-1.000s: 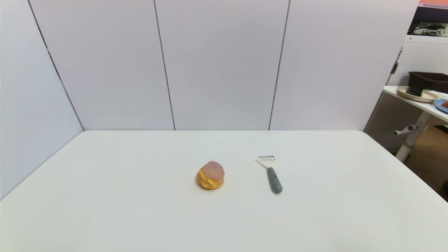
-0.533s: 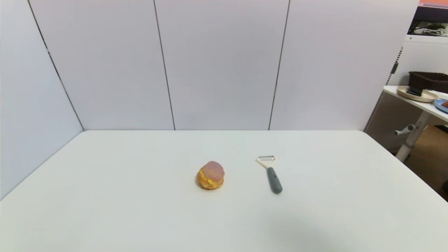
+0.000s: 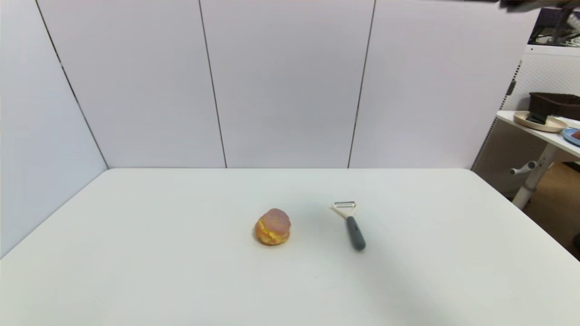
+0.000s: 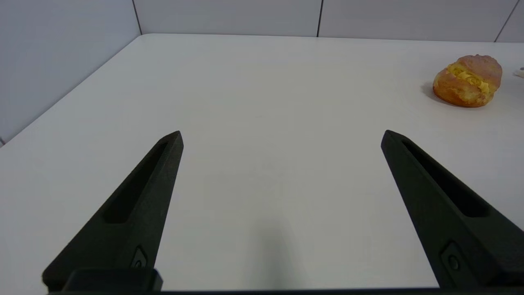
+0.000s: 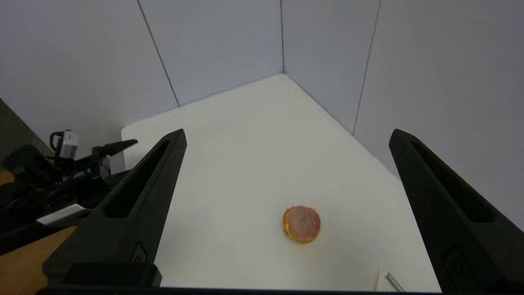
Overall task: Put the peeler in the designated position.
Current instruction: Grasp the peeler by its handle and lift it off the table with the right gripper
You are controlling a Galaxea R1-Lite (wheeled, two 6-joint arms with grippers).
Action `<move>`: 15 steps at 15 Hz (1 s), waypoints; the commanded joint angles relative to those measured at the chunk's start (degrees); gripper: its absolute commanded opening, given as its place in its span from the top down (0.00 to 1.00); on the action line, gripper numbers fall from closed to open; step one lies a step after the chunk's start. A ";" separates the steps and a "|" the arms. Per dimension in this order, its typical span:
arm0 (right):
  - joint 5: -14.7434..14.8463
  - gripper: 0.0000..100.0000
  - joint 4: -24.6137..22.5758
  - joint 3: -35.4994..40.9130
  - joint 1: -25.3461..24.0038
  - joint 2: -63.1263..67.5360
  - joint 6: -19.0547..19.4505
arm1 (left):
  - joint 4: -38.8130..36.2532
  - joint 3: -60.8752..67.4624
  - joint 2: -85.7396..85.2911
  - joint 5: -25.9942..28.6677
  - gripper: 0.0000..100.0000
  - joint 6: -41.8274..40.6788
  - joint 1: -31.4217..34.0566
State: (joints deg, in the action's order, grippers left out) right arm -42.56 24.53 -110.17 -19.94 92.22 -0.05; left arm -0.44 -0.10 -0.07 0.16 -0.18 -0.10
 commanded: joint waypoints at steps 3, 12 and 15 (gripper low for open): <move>18.21 0.00 17.66 -1.63 -5.90 13.60 -0.92 | 0.09 0.01 0.07 0.02 0.00 0.01 0.01; 48.62 0.00 21.26 8.21 -13.81 23.00 -19.64 | -0.09 0.01 0.07 0.02 0.00 0.01 0.01; 54.51 0.00 21.26 9.62 -13.81 25.82 -21.84 | -0.09 0.01 0.07 0.02 0.00 0.01 0.01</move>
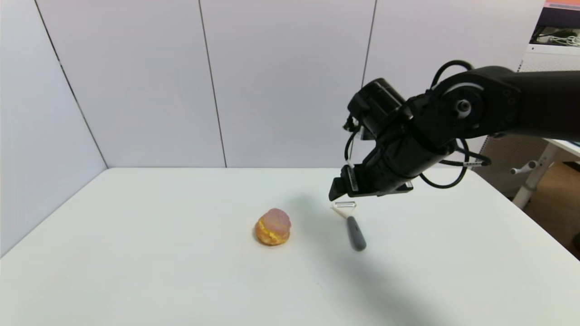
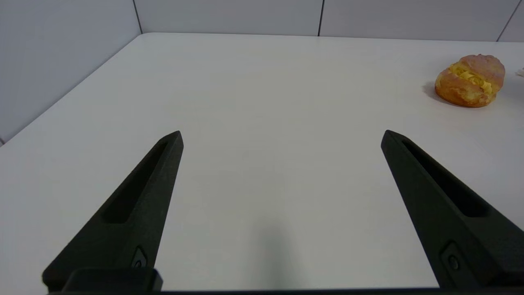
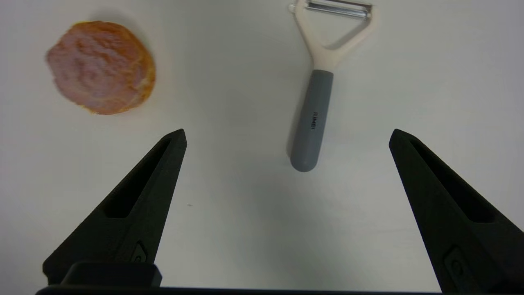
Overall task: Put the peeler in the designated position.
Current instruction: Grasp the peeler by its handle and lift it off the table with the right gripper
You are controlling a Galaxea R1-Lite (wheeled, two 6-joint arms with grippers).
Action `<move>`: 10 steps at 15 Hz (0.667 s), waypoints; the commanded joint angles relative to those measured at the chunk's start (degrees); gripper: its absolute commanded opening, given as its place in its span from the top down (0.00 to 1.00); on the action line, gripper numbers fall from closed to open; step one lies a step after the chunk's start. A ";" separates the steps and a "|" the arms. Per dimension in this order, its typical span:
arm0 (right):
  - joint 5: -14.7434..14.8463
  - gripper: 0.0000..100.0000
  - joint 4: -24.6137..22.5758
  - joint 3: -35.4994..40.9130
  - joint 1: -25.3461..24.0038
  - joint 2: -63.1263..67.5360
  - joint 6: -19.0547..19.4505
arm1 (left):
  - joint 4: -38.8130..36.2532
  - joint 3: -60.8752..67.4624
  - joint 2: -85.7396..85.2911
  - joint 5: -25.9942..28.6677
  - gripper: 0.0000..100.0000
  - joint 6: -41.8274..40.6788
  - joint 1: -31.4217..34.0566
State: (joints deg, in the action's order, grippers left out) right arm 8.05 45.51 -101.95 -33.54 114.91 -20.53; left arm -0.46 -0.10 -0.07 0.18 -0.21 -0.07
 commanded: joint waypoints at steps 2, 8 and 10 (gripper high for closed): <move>4.43 0.00 0.28 1.93 -0.13 4.27 -2.06 | -0.06 0.01 0.07 -0.01 0.00 0.03 -0.01; 4.52 0.00 0.20 5.09 -0.83 6.38 -5.31 | -0.06 0.01 0.07 -0.01 0.00 0.03 -0.01; 4.52 0.00 0.20 5.09 -0.83 7.79 -6.54 | 0.11 0.01 0.07 -0.01 0.00 0.03 -0.01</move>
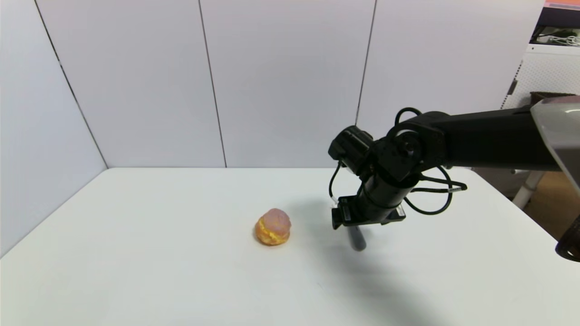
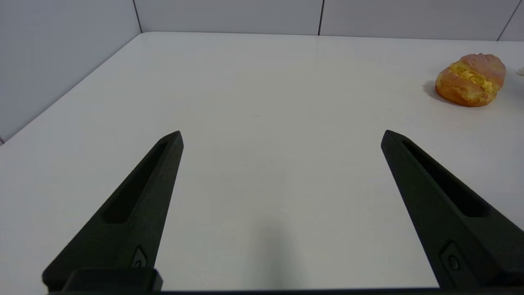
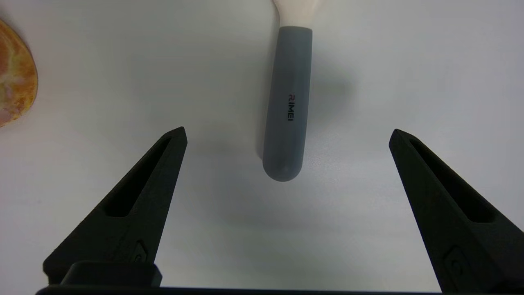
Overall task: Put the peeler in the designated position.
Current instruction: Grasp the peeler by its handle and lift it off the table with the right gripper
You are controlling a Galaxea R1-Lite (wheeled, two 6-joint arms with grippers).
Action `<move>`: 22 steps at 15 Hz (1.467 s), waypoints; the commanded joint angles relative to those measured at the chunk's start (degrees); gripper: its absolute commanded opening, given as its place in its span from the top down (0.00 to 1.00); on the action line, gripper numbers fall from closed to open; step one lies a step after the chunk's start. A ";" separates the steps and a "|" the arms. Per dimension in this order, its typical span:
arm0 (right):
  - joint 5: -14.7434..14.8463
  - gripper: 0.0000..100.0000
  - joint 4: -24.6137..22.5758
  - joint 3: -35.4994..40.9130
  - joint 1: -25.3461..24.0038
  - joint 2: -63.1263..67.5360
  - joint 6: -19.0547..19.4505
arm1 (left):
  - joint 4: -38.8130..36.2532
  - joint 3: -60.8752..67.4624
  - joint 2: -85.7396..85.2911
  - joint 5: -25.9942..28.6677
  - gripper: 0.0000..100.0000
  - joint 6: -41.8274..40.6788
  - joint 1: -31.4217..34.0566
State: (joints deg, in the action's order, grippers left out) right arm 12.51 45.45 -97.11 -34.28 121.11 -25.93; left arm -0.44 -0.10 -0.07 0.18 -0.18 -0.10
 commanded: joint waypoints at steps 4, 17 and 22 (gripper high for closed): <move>0.06 0.00 -0.18 -0.01 -0.09 2.90 -1.14 | -0.09 0.01 0.07 -0.01 0.00 0.01 0.01; -0.38 1.00 -0.53 -1.85 0.97 6.94 -1.14 | -0.09 0.01 0.07 -0.01 0.00 0.01 0.10; -0.29 1.00 -2.38 -3.09 2.02 6.68 -0.61 | -0.09 0.01 0.07 -0.01 0.00 0.01 0.01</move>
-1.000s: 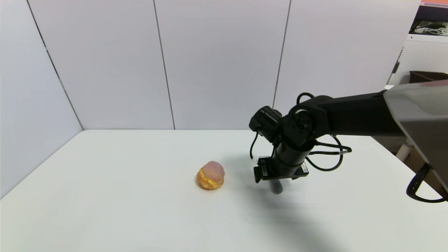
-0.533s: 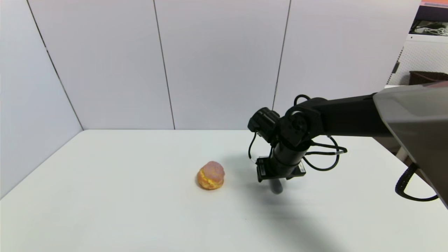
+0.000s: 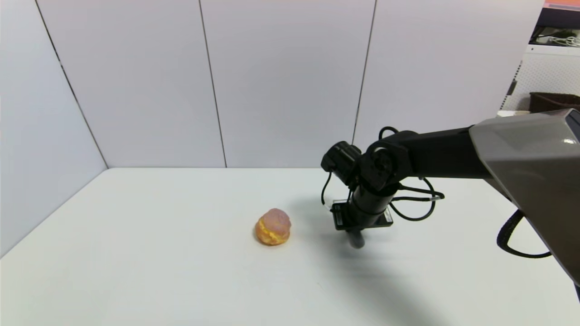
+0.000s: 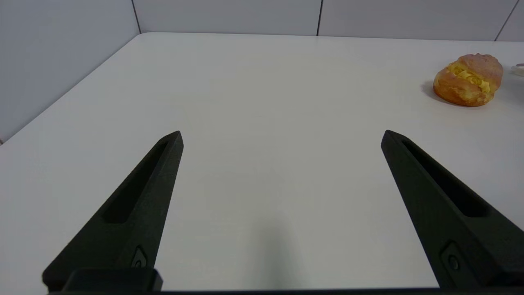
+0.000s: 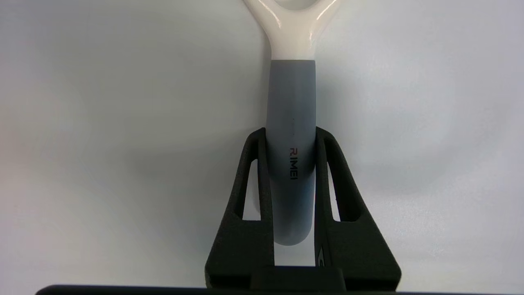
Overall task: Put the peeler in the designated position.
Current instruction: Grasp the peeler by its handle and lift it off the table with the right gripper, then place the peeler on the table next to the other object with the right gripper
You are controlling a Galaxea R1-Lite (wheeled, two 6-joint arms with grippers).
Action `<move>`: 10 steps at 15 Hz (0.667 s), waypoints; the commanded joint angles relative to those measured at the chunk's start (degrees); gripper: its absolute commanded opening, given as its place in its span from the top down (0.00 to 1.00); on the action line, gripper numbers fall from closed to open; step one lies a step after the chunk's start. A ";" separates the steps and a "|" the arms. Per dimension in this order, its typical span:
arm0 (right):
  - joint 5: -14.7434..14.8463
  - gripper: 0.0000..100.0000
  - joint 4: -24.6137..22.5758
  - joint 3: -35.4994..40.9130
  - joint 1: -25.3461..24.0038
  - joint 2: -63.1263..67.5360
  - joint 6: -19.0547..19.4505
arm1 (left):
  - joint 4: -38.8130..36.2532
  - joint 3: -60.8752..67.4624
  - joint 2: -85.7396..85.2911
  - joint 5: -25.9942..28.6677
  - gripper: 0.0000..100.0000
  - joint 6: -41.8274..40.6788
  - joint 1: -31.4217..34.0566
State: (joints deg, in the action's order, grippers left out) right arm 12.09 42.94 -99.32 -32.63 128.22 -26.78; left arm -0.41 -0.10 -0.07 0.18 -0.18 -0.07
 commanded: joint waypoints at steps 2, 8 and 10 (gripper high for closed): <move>-0.14 1.00 0.04 -1.93 0.20 -4.03 1.47 | -0.11 0.01 0.07 -0.01 0.00 0.01 -0.01; -11.83 1.00 -2.07 -12.83 -7.09 -12.64 7.45 | 0.06 0.01 0.07 -0.01 0.00 0.01 -0.01; -12.62 1.00 -10.68 -12.57 -11.22 -12.56 8.41 | -0.11 0.01 0.07 -0.01 0.00 0.01 -0.01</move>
State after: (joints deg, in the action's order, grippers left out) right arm 0.62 38.45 -111.04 -40.05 117.42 -18.91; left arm -0.49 -0.10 -0.07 0.18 -0.18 -0.10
